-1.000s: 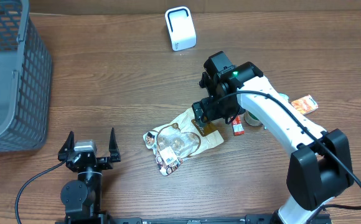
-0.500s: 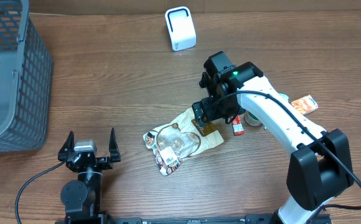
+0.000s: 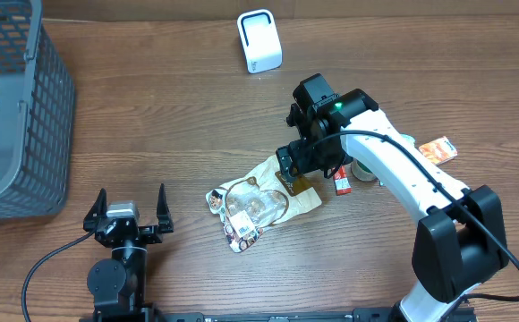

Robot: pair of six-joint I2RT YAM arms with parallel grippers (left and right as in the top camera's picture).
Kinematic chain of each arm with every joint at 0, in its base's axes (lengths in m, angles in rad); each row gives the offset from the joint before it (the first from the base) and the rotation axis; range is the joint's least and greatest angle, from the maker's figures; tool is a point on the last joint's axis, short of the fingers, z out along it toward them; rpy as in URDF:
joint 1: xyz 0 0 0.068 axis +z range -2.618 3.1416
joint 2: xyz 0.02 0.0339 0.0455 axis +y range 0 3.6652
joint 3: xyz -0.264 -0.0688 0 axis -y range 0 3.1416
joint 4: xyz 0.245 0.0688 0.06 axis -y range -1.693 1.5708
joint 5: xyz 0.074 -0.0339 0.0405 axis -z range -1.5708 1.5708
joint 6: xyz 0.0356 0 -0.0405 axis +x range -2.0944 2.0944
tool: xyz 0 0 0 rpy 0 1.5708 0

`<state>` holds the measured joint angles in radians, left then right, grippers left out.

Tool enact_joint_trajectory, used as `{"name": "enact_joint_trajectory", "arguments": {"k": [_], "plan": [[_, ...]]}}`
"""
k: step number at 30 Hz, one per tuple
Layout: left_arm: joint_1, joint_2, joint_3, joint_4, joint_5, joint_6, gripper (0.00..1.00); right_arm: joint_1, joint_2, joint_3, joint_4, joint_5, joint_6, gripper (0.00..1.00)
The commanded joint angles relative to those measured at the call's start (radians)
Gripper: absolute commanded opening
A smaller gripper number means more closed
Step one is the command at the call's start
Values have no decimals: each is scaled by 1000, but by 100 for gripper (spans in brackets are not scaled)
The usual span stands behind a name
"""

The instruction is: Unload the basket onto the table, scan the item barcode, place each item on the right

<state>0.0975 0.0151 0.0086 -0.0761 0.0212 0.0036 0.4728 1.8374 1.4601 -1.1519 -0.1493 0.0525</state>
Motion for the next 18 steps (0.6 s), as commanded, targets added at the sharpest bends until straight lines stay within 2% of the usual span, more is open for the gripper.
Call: {"name": "enact_joint_trajectory", "arguments": {"k": [1,11,18], "plan": [[-6,-11,-3,-2,-10,16,100,-3,-25,-6,3,24,0,100],[-6,-11,-3,-2,-10,16,100,-3,-25,-6,4,76,0,100],[-6,-11,-3,-2,-10,16,100,-1,-23,-7,91,93,0,100]]}}
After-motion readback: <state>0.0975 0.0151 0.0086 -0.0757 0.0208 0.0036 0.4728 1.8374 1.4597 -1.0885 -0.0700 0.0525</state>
